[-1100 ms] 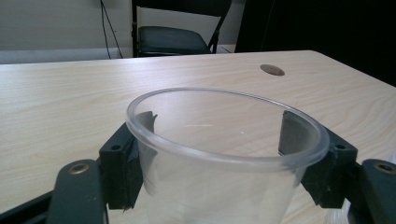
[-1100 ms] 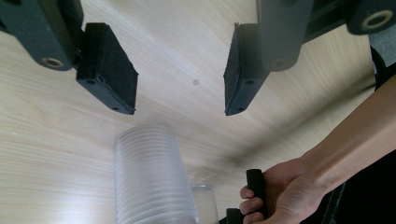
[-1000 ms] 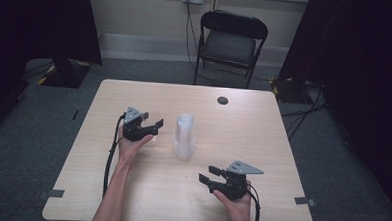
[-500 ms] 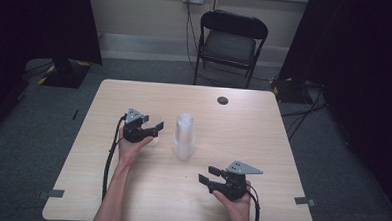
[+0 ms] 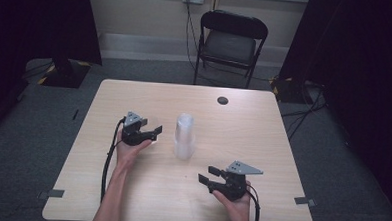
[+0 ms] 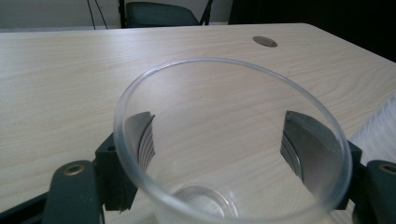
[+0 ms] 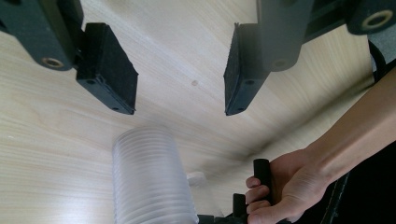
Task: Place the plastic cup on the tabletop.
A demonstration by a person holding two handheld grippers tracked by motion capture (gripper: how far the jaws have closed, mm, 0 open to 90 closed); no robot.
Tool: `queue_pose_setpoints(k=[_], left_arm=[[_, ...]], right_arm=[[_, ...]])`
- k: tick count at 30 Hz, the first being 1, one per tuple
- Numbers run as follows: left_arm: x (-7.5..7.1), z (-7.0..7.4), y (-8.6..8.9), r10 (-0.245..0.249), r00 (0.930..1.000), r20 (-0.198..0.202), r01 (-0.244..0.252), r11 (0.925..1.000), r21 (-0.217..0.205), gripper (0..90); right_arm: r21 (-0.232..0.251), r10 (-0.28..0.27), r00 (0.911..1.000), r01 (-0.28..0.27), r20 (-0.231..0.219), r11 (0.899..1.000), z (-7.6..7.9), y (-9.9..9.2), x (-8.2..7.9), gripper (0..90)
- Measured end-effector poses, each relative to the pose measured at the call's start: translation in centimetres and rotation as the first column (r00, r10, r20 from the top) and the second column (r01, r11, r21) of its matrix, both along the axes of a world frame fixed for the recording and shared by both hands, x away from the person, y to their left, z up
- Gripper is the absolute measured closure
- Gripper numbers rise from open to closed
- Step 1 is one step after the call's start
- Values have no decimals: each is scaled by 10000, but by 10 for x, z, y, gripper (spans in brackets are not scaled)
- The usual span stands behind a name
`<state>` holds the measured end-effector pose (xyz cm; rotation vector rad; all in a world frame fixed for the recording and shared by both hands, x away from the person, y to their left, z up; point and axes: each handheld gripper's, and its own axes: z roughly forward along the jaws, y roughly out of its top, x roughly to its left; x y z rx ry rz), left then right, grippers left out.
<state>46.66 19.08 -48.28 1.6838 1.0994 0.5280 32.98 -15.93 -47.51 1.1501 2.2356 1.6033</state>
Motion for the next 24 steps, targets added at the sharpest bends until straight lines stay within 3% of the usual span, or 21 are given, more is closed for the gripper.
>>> queue_pose_setpoints(k=[1, 4, 9, 24], left_arm=[[0, 0, -1, 28, 10000, -36, -28, 9999, -161, 234], [-1, -2, 0, -19, 10000, -77, 20, 9999, 100, 213], [-2, -1, -2, -48, 9999, -146, 51, 9998, 187, 161], [-8, 4, -2, -87, 9992, -382, 118, 9968, 795, 155]], right_arm=[[-3, -2, 10000, 2, -1, 10000, 0, 0, 0, 445], [3, 11, 10000, -11, -2, 10000, 0, 1, 0, 445], [5, 7, 10000, -7, 26, 10000, 0, 1, 0, 444], [152, -288, 9995, 286, 115, 9995, 0, -8, 0, 436]])
